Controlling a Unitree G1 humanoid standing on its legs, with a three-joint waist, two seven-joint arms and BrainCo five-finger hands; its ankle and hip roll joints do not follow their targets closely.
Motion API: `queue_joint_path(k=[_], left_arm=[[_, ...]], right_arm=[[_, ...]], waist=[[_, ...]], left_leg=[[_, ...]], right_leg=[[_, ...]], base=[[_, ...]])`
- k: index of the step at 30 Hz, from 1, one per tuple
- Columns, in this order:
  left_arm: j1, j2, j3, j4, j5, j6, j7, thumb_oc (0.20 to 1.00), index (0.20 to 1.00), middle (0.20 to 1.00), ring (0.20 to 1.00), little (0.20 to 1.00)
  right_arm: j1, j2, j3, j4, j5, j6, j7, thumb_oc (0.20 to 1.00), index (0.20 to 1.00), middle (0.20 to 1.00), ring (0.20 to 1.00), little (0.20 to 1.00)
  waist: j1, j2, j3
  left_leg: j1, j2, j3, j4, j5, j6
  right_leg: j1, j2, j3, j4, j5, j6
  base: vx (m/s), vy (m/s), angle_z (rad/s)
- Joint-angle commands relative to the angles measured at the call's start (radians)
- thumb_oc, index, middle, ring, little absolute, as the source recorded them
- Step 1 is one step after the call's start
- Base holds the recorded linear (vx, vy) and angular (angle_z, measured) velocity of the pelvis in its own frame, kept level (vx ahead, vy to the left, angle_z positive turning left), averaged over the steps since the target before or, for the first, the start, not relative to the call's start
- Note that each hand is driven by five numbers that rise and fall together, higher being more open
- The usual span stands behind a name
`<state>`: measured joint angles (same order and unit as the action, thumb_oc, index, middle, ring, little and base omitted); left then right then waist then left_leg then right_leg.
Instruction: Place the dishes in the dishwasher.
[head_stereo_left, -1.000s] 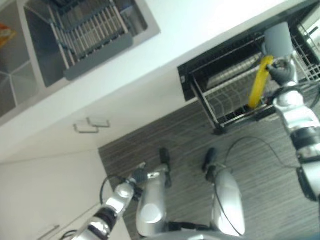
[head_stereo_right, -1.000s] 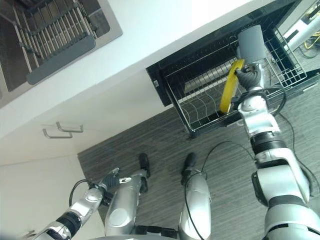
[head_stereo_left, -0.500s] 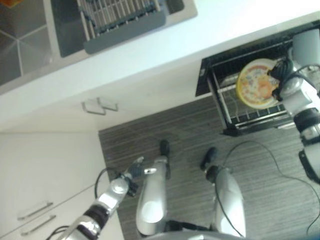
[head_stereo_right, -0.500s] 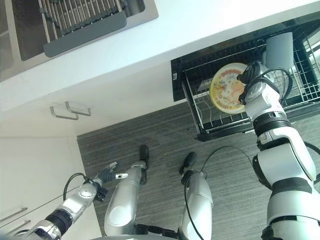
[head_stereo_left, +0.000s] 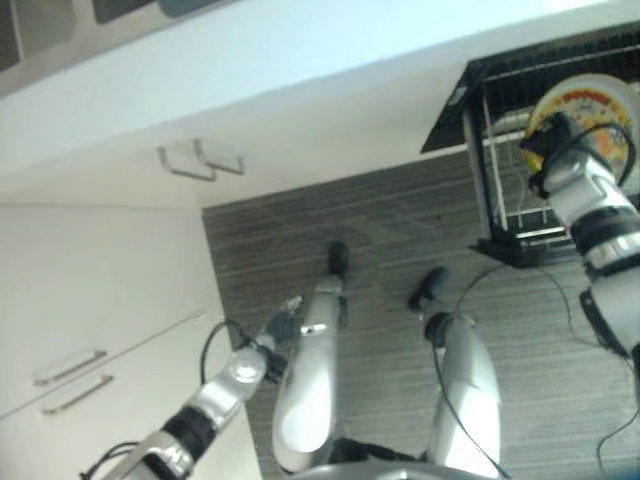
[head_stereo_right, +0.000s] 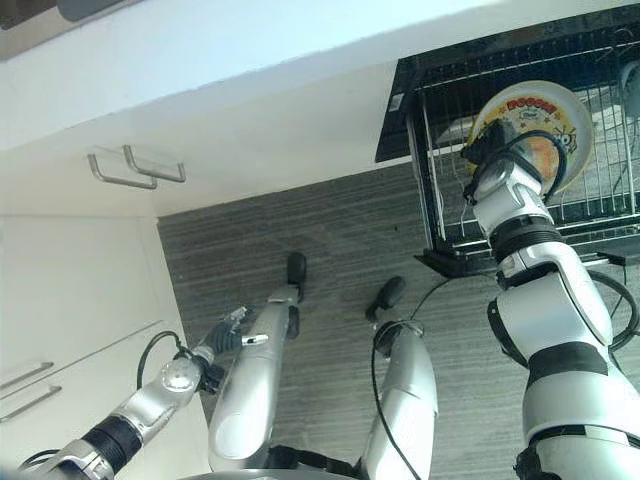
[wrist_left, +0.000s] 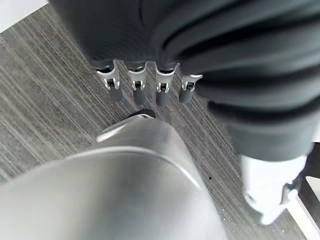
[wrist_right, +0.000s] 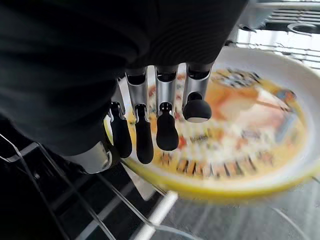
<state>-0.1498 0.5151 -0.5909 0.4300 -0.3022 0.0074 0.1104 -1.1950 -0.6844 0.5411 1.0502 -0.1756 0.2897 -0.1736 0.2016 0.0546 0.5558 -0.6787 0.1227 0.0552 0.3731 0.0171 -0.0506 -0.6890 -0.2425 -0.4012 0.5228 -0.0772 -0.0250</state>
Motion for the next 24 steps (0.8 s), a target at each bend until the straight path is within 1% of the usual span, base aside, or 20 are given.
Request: queue_joint_path(k=[1, 2, 3, 4, 7, 9, 14, 17, 20, 21, 22, 24], left_arm=[[0.066, 0.016, -0.022, -0.041, -0.007, -0.009, 0.019, 1.000, 1.000, 1.000, 1.000, 1.000], [0.068, 0.016, -0.022, -0.041, -0.006, -0.010, 0.021, 1.000, 1.000, 1.000, 1.000, 1.000], [0.070, 0.015, -0.023, -0.041, -0.005, -0.010, 0.026, 1.000, 1.000, 1.000, 1.000, 1.000], [0.072, 0.014, -0.024, -0.041, 0.000, -0.009, 0.030, 1.000, 1.000, 1.000, 1.000, 1.000], [0.076, 0.010, -0.015, -0.030, 0.011, -0.002, 0.040, 1.000, 1.000, 1.000, 1.000, 1.000], [0.078, 0.005, -0.008, -0.020, 0.010, 0.006, 0.041, 1.000, 1.000, 1.000, 1.000, 1.000], [0.091, -0.019, 0.027, 0.027, 0.014, 0.019, 0.022, 1.000, 1.000, 1.000, 1.000, 1.000], [0.100, -0.051, 0.064, 0.083, 0.000, 0.027, -0.019, 1.000, 1.000, 1.000, 1.000, 1.000], [0.105, -0.085, 0.105, 0.143, 0.000, 0.047, -0.053, 1.000, 1.000, 1.000, 1.000, 1.000], [0.107, -0.107, 0.132, 0.185, -0.001, 0.047, -0.076, 1.000, 1.000, 1.000, 1.000, 1.000], [0.111, -0.117, 0.142, 0.205, -0.005, 0.043, -0.083, 1.000, 1.000, 1.000, 1.000, 1.000], [0.122, -0.150, 0.176, 0.262, -0.018, 0.049, -0.105, 1.000, 1.000, 1.000, 1.000, 1.000]], right_arm=[[-0.023, -0.086, 0.042, -0.011, 0.014, -0.039, -0.075, 0.200, 0.200, 0.200, 0.200, 0.200], [-0.022, -0.085, 0.042, -0.014, 0.024, -0.041, -0.084, 0.200, 0.200, 0.200, 0.200, 0.200], [-0.021, -0.082, 0.036, -0.015, 0.037, -0.047, -0.094, 0.420, 0.420, 0.420, 0.420, 0.420], [-0.020, -0.082, 0.032, -0.019, 0.060, -0.054, -0.100, 1.000, 1.000, 1.000, 1.000, 1.000], [-0.002, -0.077, -0.004, -0.039, 0.125, -0.110, -0.140, 1.000, 1.000, 1.000, 1.000, 1.000], [0.019, -0.083, -0.032, -0.064, 0.161, -0.134, -0.152, 1.000, 1.000, 1.000, 1.000, 1.000], [0.099, -0.093, -0.116, -0.164, 0.237, -0.158, -0.156, 1.000, 1.000, 1.000, 1.000, 1.000], [0.185, -0.088, -0.191, -0.236, 0.321, -0.175, -0.152, 1.000, 1.000, 1.000, 1.000, 1.000], [0.278, -0.076, -0.262, -0.323, 0.389, -0.171, -0.150, 1.000, 1.000, 1.000, 1.000, 1.000], [0.319, -0.071, -0.289, -0.364, 0.408, -0.172, -0.147, 1.000, 1.000, 1.000, 1.000, 1.000], [0.340, -0.066, -0.299, -0.382, 0.417, -0.173, -0.148, 1.000, 1.000, 1.000, 1.000, 1.000], [0.416, -0.050, -0.338, -0.448, 0.439, -0.186, -0.151, 1.000, 1.000, 1.000, 1.000, 1.000]], waist=[[0.004, 0.019, -0.036], [0.004, 0.020, -0.036], [0.003, 0.020, -0.036], [0.002, 0.021, -0.036], [-0.005, 0.020, -0.036], [-0.012, 0.018, -0.036], [-0.038, 0.015, -0.036], [-0.061, 0.014, -0.036], [-0.084, 0.001, -0.036], [-0.097, -0.009, -0.040], [-0.102, -0.013, -0.049], [-0.118, -0.027, -0.088]], left_leg=[[0.038, 0.020, -0.038, -0.006, -0.059, -0.002], [0.038, 0.020, -0.037, -0.004, -0.060, -0.002], [0.042, 0.021, -0.036, -0.002, -0.062, -0.003], [0.046, 0.022, -0.035, 0.000, -0.064, -0.003], [0.076, 0.029, -0.026, -0.003, -0.067, -0.006], [0.103, 0.032, -0.020, -0.009, -0.068, -0.007], [0.193, 0.043, 0.008, -0.032, -0.070, -0.011], [0.290, 0.048, 0.029, -0.060, -0.070, -0.016], [0.393, 0.053, 0.051, -0.093, -0.070, -0.023], [0.438, 0.057, 0.065, -0.108, -0.070, -0.026], [0.455, 0.059, 0.070, -0.115, -0.070, -0.027], [0.503, 0.062, 0.087, -0.142, -0.072, -0.031]], right_leg=[[0.060, 0.027, 0.068, 0.048, -0.106, 0.065], [0.061, 0.028, 0.069, 0.049, -0.107, 0.064], [0.065, 0.028, 0.069, 0.050, -0.109, 0.063], [0.070, 0.029, 0.070, 0.050, -0.111, 0.062], [0.099, 0.035, 0.072, 0.045, -0.117, 0.060], [0.124, 0.039, 0.074, 0.039, -0.121, 0.059], [0.199, 0.046, 0.083, 0.028, -0.132, 0.060], [0.283, 0.051, 0.089, 0.000, -0.137, 0.062], [0.386, 0.058, 0.090, -0.047, -0.135, 0.062], [0.431, 0.062, 0.091, -0.076, -0.130, 0.063], [0.449, 0.064, 0.091, -0.088, -0.128, 0.063], [0.502, 0.070, 0.090, -0.135, -0.122, 0.065]], base=[[0.00, 0.000, 0.00], [0.00, 0.000, 0.00], [0.00, 0.000, 0.00], [0.00, 0.000, 0.00], [-0.02, -0.015, -0.01], [-0.05, -0.038, -0.06], [-0.05, -0.027, -0.08], [-0.06, -0.029, -0.21], [-0.05, -0.069, -0.12], [-0.03, -0.076, -0.12], [-0.01, -0.094, -0.12], [0.00, -0.093, -0.20]])
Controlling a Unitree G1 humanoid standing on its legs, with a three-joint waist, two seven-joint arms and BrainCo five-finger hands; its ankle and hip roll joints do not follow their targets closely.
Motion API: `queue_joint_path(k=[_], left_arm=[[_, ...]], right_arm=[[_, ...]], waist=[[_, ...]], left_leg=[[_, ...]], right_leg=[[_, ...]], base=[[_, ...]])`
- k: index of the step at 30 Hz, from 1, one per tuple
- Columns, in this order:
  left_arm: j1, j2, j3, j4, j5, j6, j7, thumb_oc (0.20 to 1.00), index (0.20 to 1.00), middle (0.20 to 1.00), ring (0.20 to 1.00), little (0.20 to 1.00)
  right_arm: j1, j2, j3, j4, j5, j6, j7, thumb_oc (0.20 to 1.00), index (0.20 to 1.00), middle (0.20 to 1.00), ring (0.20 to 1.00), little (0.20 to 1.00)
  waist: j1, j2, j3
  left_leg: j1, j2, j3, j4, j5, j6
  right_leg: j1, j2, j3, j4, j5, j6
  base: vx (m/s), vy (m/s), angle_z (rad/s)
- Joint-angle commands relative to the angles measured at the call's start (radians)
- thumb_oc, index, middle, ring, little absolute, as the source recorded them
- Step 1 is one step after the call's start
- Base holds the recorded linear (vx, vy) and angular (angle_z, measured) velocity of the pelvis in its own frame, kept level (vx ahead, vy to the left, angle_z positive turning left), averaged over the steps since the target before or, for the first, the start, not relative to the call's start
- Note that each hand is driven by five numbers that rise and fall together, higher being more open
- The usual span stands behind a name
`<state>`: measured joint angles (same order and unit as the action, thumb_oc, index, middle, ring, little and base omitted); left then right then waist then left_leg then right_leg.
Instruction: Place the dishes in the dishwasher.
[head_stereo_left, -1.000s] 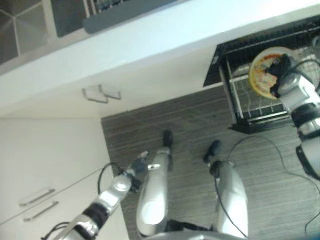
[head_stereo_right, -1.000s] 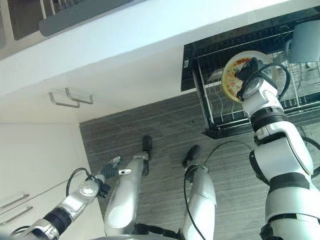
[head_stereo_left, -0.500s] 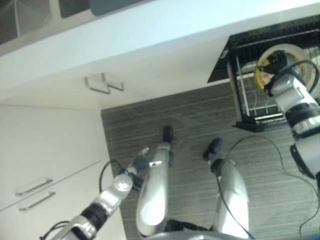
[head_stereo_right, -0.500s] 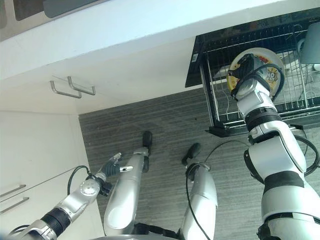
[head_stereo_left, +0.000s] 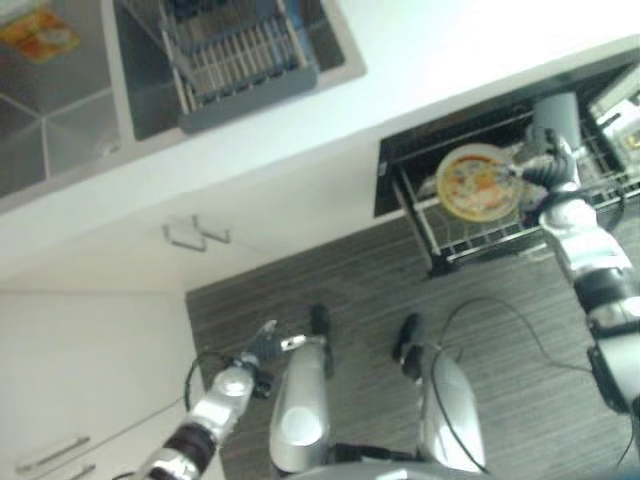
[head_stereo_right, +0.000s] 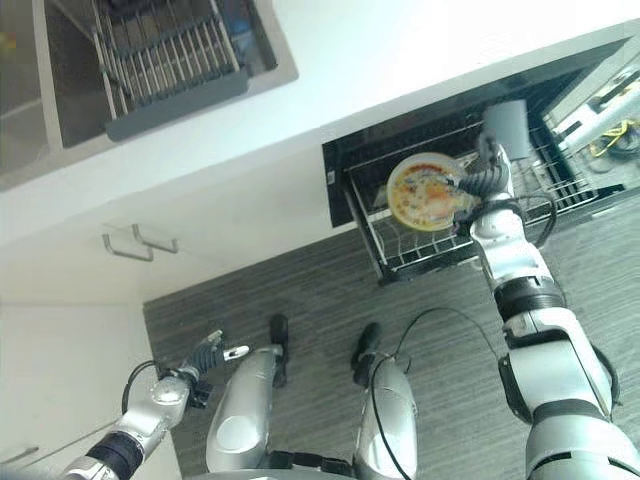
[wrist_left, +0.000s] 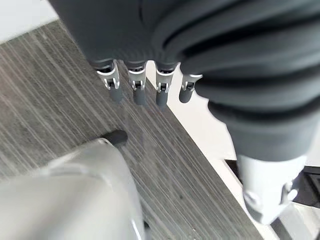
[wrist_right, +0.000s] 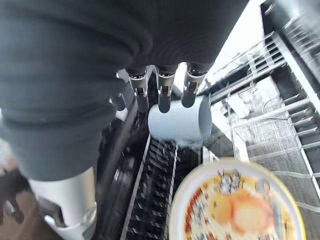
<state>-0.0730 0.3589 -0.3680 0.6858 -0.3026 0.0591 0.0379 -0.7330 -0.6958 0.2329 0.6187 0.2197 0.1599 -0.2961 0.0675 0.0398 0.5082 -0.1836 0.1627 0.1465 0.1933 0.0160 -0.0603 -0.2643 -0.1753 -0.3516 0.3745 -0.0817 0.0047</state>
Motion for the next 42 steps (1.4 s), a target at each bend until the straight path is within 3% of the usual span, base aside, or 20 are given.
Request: queue_joint_path(k=[1, 6, 11, 13, 14, 18, 23, 29, 31, 32, 35, 36, 42], left_arm=[[0.048, -0.013, -0.024, 0.046, -0.016, 0.002, -0.050, 1.000, 1.000, 1.000, 1.000, 1.000], [0.057, -0.079, 0.092, 0.229, -0.022, 0.041, -0.136, 1.000, 1.000, 1.000, 1.000, 1.000], [0.068, -0.110, 0.135, 0.328, 0.016, 0.106, -0.175, 1.000, 1.000, 1.000, 1.000, 1.000], [0.073, -0.120, 0.140, 0.363, 0.035, 0.092, -0.178, 1.000, 1.000, 1.000, 1.000, 1.000], [0.076, -0.129, 0.146, 0.386, 0.034, 0.069, -0.211, 1.000, 1.000, 1.000, 1.000, 1.000], [0.105, -0.145, 0.146, 0.378, -0.002, 0.011, -0.305, 1.000, 1.000, 1.000, 1.000, 1.000], [0.113, -0.138, 0.147, 0.382, 0.017, 0.031, -0.299, 1.000, 1.000, 1.000, 1.000, 1.000], [0.102, -0.126, 0.124, 0.398, -0.012, 0.040, -0.284, 1.000, 1.000, 1.000, 1.000, 1.000], [0.098, -0.122, 0.113, 0.403, -0.033, 0.024, -0.274, 1.000, 1.000, 1.000, 1.000, 1.000], [0.077, -0.116, 0.107, 0.397, -0.075, 0.014, -0.263, 1.000, 1.000, 1.000, 1.000, 1.000], [0.054, -0.123, 0.092, 0.382, -0.068, -0.007, -0.272, 1.000, 1.000, 1.000, 1.000, 1.000], [0.052, -0.125, 0.085, 0.379, -0.063, -0.017, -0.275, 1.000, 1.000, 1.000, 1.000, 1.000], [0.042, -0.134, 0.031, 0.313, -0.053, -0.073, -0.273, 1.000, 1.000, 1.000, 1.000, 1.000]], right_arm=[[-0.010, -0.030, -0.045, -0.053, 0.046, -0.053, -0.024, 1.000, 1.000, 1.000, 1.000, 1.000], [0.167, -0.007, -0.093, -0.267, 0.096, -0.014, 0.073, 1.000, 1.000, 1.000, 1.000, 1.000], [0.332, 0.015, -0.170, -0.445, 0.125, -0.032, 0.047, 1.000, 1.000, 1.000, 1.000, 1.000], [0.380, 0.024, -0.201, -0.484, 0.126, -0.050, 0.033, 1.000, 1.000, 1.000, 1.000, 1.000], [0.456, 0.024, -0.260, -0.534, 0.143, -0.092, 0.010, 1.000, 1.000, 1.000, 1.000, 1.000], [0.597, 0.065, -0.361, -0.556, 0.195, -0.204, -0.064, 1.000, 1.000, 1.000, 1.000, 1.000], [0.705, 0.135, -0.431, -0.473, 0.255, -0.292, -0.113, 1.000, 1.000, 1.000, 1.000, 1.000], [0.741, 0.176, -0.492, -0.279, 0.416, -0.393, -0.109, 1.000, 1.000, 1.000, 1.000, 1.000], [0.722, 0.200, -0.468, -0.213, 0.475, -0.462, -0.067, 1.000, 1.000, 1.000, 1.000, 1.000], [0.674, 0.213, -0.450, -0.147, 0.573, -0.503, -0.036, 1.000, 1.000, 1.000, 1.000, 1.000], [0.625, 0.211, -0.433, -0.094, 0.634, -0.512, 0.003, 1.000, 1.000, 1.000, 1.000, 1.000], [0.616, 0.211, -0.427, -0.081, 0.653, -0.512, 0.017, 1.000, 1.000, 1.000, 1.000, 1.000], [0.503, 0.221, -0.357, 0.002, 0.763, -0.514, 0.089, 1.000, 1.000, 1.000, 1.000, 1.000]], waist=[[0.007, -0.021, -0.064], [-0.046, -0.055, -0.177], [-0.107, -0.065, -0.255], [-0.128, -0.066, -0.272], [-0.156, -0.064, -0.288], [-0.189, -0.054, -0.295], [-0.211, -0.047, -0.298], [-0.205, -0.026, -0.292], [-0.187, -0.008, -0.272], [-0.165, 0.004, -0.225], [-0.151, 0.030, -0.189], [-0.149, 0.030, -0.184], [-0.110, 0.064, -0.124]], left_leg=[[0.034, 0.024, 0.006, 0.023, -0.072, -0.024], [0.137, 0.032, 0.068, -0.051, -0.048, -0.026], [0.197, 0.050, 0.116, -0.107, -0.032, -0.034], [0.212, 0.057, 0.135, -0.123, -0.026, -0.037], [0.225, 0.066, 0.162, -0.133, -0.025, -0.040], [0.236, 0.070, 0.189, -0.133, -0.037, -0.034], [0.244, 0.065, 0.200, -0.132, -0.049, -0.024], [0.237, 0.049, 0.180, -0.105, -0.074, -0.018], [0.196, 0.041, 0.154, -0.053, -0.096, -0.005], [0.144, 0.030, 0.111, 0.004, -0.129, -0.011], [0.101, 0.025, 0.096, 0.006, -0.099, -0.009], [0.102, 0.015, 0.080, 0.011, -0.116, -0.017], [0.009, -0.011, 0.020, 0.033, -0.082, -0.023]], right_leg=[[0.106, 0.005, 0.039, -0.014, -0.113, 0.037], [0.221, 0.027, 0.030, -0.143, -0.070, 0.036], [0.281, 0.047, 0.046, -0.193, -0.067, 0.043], [0.297, 0.052, 0.053, -0.211, -0.064, 0.045], [0.311, 0.055, 0.063, -0.228, -0.063, 0.048], [0.312, 0.055, 0.072, -0.210, -0.080, 0.047], [0.312, 0.052, 0.073, -0.192, -0.095, 0.046], [0.305, 0.042, 0.062, -0.165, -0.114, 0.040], [0.269, 0.033, 0.060, -0.061, -0.163, 0.022], [0.214, 0.012, 0.067, 0.041, -0.224, 0.016], [0.161, 0.010, 0.055, 0.077, -0.218, 0.002], [0.157, 0.006, 0.067, 0.095, -0.245, 0.006], [0.024, 0.001, 0.073, 0.222, -0.278, -0.015]], base=[[0.00, -0.097, -0.23], [-0.01, -0.096, -0.17], [0.02, -0.045, -0.13], [0.02, -0.021, -0.21], [0.00, -0.001, -0.17], [-0.01, 0.013, -0.22], [0.02, -0.019, -0.09], [0.08, -0.017, 0.01], [0.13, 0.024, 0.22], [0.06, 0.023, 0.43], [-0.05, 0.082, 0.36], [-0.04, 0.097, 0.24], [-0.03, 0.061, 0.20]])
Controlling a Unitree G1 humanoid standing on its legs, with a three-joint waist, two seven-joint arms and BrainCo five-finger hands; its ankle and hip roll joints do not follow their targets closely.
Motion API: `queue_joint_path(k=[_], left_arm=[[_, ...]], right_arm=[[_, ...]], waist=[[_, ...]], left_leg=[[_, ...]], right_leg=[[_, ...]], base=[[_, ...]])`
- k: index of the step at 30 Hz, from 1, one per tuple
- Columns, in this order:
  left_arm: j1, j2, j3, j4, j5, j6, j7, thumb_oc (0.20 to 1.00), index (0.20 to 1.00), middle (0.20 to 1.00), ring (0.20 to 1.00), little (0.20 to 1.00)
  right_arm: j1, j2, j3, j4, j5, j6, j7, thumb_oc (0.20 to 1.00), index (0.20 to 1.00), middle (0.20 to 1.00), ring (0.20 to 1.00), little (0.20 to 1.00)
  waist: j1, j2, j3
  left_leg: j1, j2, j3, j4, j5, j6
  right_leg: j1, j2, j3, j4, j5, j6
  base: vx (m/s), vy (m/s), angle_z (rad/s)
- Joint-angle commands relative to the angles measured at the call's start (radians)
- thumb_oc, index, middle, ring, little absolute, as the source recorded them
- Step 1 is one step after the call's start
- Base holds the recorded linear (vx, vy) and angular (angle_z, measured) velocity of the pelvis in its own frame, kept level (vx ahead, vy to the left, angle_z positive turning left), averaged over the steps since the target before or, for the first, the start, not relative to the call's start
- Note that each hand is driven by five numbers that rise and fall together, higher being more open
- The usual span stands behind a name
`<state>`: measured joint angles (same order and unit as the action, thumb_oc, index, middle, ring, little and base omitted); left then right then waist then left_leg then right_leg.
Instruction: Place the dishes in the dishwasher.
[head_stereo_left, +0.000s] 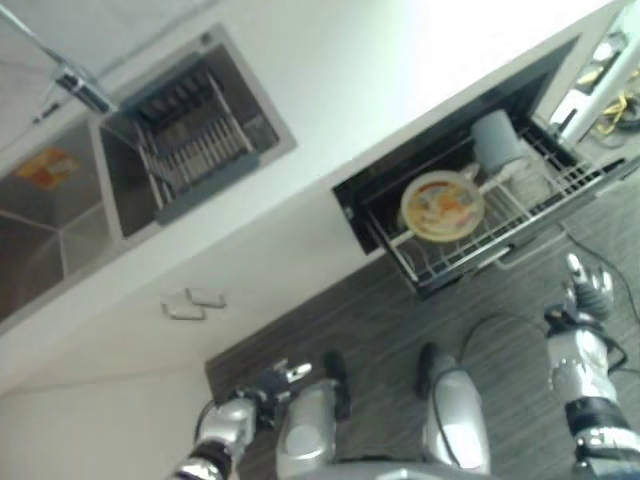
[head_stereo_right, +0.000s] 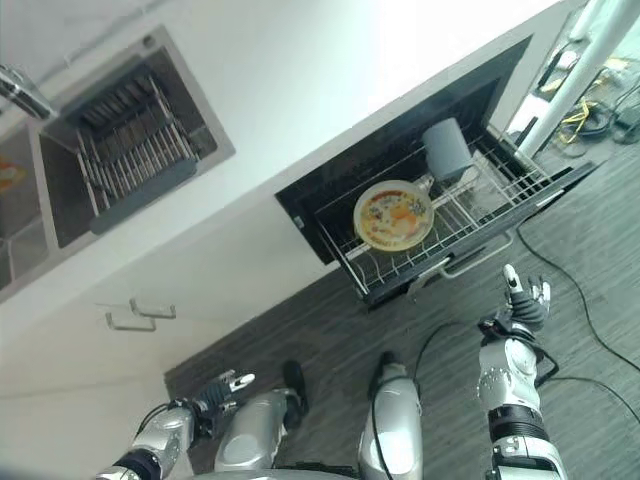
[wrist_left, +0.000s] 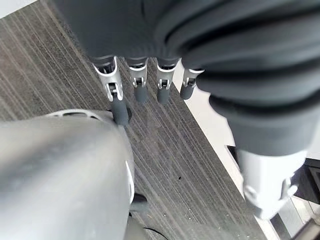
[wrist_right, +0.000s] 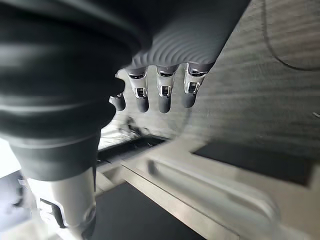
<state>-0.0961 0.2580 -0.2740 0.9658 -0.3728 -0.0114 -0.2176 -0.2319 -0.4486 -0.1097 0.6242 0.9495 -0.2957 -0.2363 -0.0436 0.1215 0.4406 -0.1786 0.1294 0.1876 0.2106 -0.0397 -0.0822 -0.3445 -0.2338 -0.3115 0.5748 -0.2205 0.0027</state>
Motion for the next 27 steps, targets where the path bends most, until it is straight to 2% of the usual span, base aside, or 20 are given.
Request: queue_joint_path(k=[1, 3, 6, 7, 10, 17, 22, 27], left_arm=[[0.066, -0.034, -0.070, 0.031, 0.019, -0.013, -0.017, 1.000, 1.000, 1.000, 1.000, 1.000], [0.074, -0.035, -0.086, 0.014, 0.019, -0.021, -0.020, 1.000, 1.000, 1.000, 1.000, 1.000], [0.086, -0.031, -0.107, 0.002, 0.038, -0.039, -0.013, 1.000, 1.000, 1.000, 1.000, 1.000], [0.087, -0.024, -0.111, -0.009, 0.070, -0.050, -0.023, 1.000, 1.000, 1.000, 1.000, 1.000], [0.086, -0.021, -0.128, -0.038, 0.047, -0.047, -0.015, 1.000, 1.000, 1.000, 1.000, 1.000], [0.059, 0.030, -0.159, -0.129, 0.044, -0.051, -0.013, 1.000, 1.000, 1.000, 1.000, 1.000], [0.063, 0.063, -0.176, -0.169, 0.035, -0.048, -0.034, 1.000, 1.000, 1.000, 1.000, 1.000], [0.075, 0.094, -0.207, -0.214, 0.030, -0.064, -0.072, 1.000, 1.000, 1.000, 1.000, 1.000]], right_arm=[[-0.012, -0.025, -0.002, 0.007, 0.040, -0.060, 0.038, 1.000, 1.000, 1.000, 1.000, 1.000], [-0.039, -0.021, 0.020, 0.027, 0.028, -0.059, 0.061, 1.000, 1.000, 1.000, 1.000, 1.000], [-0.081, -0.031, 0.042, 0.038, -0.007, -0.022, 0.098, 1.000, 1.000, 1.000, 1.000, 1.000], [-0.100, -0.037, 0.050, 0.039, -0.021, -0.008, 0.127, 1.000, 1.000, 1.000, 1.000, 1.000], [-0.146, -0.058, 0.064, 0.047, -0.034, 0.012, 0.190, 1.000, 1.000, 1.000, 1.000, 1.000], [-0.361, -0.160, 0.088, 0.093, -0.123, 0.055, 0.224, 1.000, 1.000, 1.000, 1.000, 1.000], [-0.509, -0.215, 0.123, 0.138, -0.180, 0.089, 0.241, 1.000, 1.000, 1.000, 1.000, 1.000], [-0.657, -0.238, 0.193, 0.188, -0.211, 0.118, 0.261, 1.000, 1.000, 1.000, 1.000, 1.000]], waist=[[0.006, -0.015, -0.050], [0.019, -0.010, -0.035], [0.030, -0.004, -0.020], [0.036, -0.003, -0.014], [0.048, -0.002, -0.006], [0.103, -0.004, 0.036], [0.144, -0.011, 0.060], [0.181, -0.015, 0.079]], left_leg=[[-0.004, 0.022, -0.025, 0.020, -0.023, -0.002], [-0.017, 0.020, -0.031, 0.030, -0.019, -0.003], [-0.024, 0.022, -0.037, 0.033, -0.006, -0.008], [-0.028, 0.024, -0.039, 0.032, 0.000, -0.010], [-0.041, 0.028, -0.046, 0.024, 0.013, -0.013], [-0.088, 0.041, -0.078, -0.009, 0.059, -0.024], [-0.112, 0.045, -0.102, 0.003, 0.065, -0.023], [-0.129, 0.040, -0.124, 0.000, 0.065, -0.017]], right_leg=[[0.094, 0.057, 0.031, 0.033, -0.142, -0.015], [0.085, 0.049, 0.025, 0.050, -0.145, -0.017], [0.078, 0.039, 0.020, 0.064, -0.147, -0.019], [0.074, 0.036, 0.018, 0.066, -0.146, -0.019], [0.064, 0.032, 0.016, 0.065, -0.141, -0.015], [0.030, 0.034, 0.007, 0.074, -0.130, -0.009], [0.018, 0.034, -0.005, 0.082, -0.123, -0.010], [0.005, 0.041, -0.014, 0.039, -0.085, -0.002]], base=[[-0.01, 0.068, 0.21], [0.02, 0.081, 0.09], [0.04, 0.091, 0.02], [0.04, 0.094, 0.05], [0.03, 0.071, 0.07], [0.00, 0.033, 0.10], [0.02, 0.007, 0.09], [0.02, 0.028, 0.16]])
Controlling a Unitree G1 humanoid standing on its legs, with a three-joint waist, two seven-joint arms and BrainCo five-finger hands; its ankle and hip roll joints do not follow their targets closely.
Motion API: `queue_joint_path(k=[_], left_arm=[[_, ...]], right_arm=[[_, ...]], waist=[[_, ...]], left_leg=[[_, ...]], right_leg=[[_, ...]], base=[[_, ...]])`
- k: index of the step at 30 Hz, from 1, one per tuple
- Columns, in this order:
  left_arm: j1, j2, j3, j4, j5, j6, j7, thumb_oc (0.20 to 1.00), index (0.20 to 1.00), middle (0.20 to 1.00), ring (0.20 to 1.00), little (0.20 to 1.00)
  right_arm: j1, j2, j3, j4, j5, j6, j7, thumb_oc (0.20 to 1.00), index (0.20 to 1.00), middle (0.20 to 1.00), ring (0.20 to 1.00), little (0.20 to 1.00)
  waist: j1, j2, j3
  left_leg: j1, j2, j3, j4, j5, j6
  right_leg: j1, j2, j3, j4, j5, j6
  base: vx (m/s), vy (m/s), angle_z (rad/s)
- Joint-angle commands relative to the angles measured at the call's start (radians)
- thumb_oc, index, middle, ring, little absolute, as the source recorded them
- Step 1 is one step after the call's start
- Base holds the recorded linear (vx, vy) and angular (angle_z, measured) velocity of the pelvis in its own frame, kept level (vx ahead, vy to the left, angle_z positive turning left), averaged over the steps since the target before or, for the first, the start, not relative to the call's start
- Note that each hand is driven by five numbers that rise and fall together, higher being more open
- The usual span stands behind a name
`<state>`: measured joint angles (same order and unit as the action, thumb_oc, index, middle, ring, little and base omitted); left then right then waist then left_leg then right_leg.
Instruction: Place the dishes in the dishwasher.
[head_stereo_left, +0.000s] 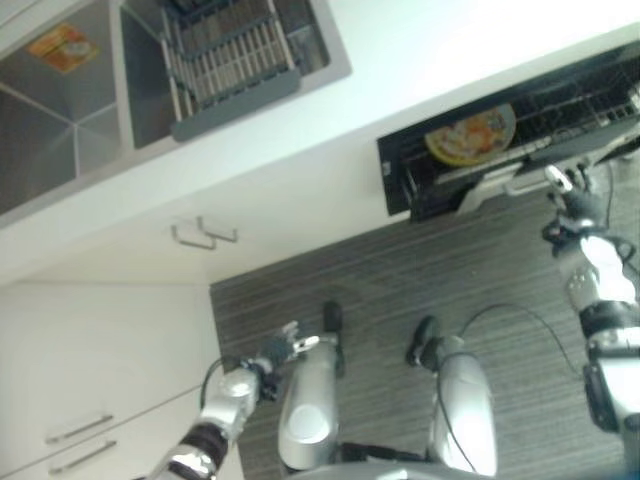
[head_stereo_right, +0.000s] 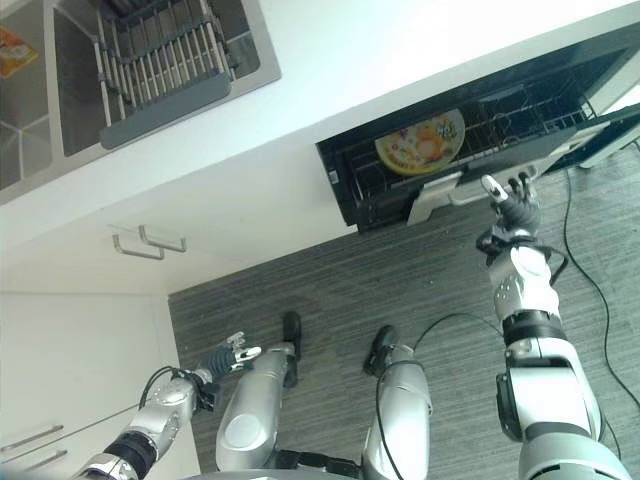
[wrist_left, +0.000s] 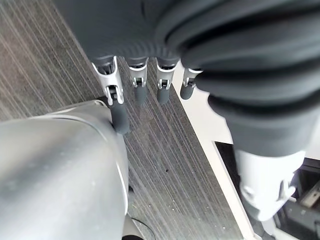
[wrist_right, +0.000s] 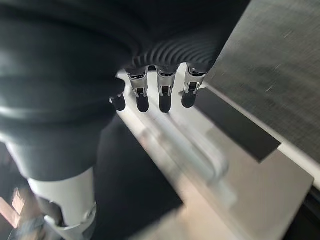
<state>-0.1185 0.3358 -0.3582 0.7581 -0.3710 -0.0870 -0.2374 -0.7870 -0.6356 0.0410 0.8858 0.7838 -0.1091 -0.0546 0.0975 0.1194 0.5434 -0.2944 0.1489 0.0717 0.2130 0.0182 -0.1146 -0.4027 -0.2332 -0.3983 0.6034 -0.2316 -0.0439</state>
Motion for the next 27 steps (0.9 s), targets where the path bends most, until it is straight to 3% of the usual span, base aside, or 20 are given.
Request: queue_joint_path(k=[1, 5, 18, 23, 27], left_arm=[[0.099, 0.025, -0.132, -0.020, 0.024, 0.010, -0.057, 1.000, 1.000, 1.000, 1.000, 1.000], [0.087, 0.046, -0.159, -0.057, 0.002, 0.007, -0.055, 1.000, 1.000, 1.000, 1.000, 1.000], [0.081, 0.157, -0.162, -0.088, -0.004, -0.006, -0.052, 1.000, 1.000, 1.000, 1.000, 1.000], [0.082, 0.178, -0.150, -0.092, -0.009, -0.006, -0.086, 1.000, 1.000, 1.000, 1.000, 1.000], [0.067, 0.141, -0.139, -0.073, -0.041, 0.012, -0.118, 1.000, 1.000, 1.000, 1.000, 1.000]], right_arm=[[-0.125, -0.054, 0.054, -0.065, -0.048, -0.064, 0.086, 1.000, 1.000, 1.000, 1.000, 1.000], [-0.237, -0.056, 0.108, -0.042, -0.084, -0.051, 0.079, 1.000, 1.000, 1.000, 1.000, 1.000], [-0.519, -0.132, 0.267, 0.049, -0.125, 0.007, 0.028, 1.000, 1.000, 1.000, 1.000, 1.000], [-0.488, -0.133, 0.264, 0.065, -0.100, 0.063, 0.047, 1.000, 1.000, 1.000, 1.000, 1.000], [-0.322, -0.064, 0.192, 0.059, -0.121, 0.104, 0.059, 1.000, 1.000, 1.000, 1.000, 1.000]], waist=[[0.047, -0.013, -0.024], [0.072, -0.017, -0.023], [0.144, -0.100, -0.023], [0.146, -0.117, -0.023], [0.120, -0.120, -0.024]], left_leg=[[-0.018, 0.019, -0.013, -0.003, 0.006, 0.018], [-0.043, 0.015, -0.021, -0.011, 0.007, 0.026], [-0.072, 0.013, -0.070, 0.012, -0.017, 0.036], [-0.036, 0.015, -0.070, 0.001, -0.019, 0.035], [0.027, 0.019, -0.043, -0.033, -0.015, 0.031]], right_leg=[[0.060, 0.042, 0.070, -0.005, -0.063, 0.047], [0.041, 0.050, 0.062, -0.075, -0.014, 0.062], [0.088, 0.084, 0.022, -0.204, 0.061, 0.078], [0.141, 0.094, 0.017, -0.251, 0.076, 0.086], [0.196, 0.102, 0.027, -0.304, 0.090, 0.095]], base=[[0.02, 0.030, 0.07], [0.00, 0.017, -0.02], [0.03, -0.080, 0.07], [0.00, -0.086, 0.06], [-0.07, -0.055, 0.00]])
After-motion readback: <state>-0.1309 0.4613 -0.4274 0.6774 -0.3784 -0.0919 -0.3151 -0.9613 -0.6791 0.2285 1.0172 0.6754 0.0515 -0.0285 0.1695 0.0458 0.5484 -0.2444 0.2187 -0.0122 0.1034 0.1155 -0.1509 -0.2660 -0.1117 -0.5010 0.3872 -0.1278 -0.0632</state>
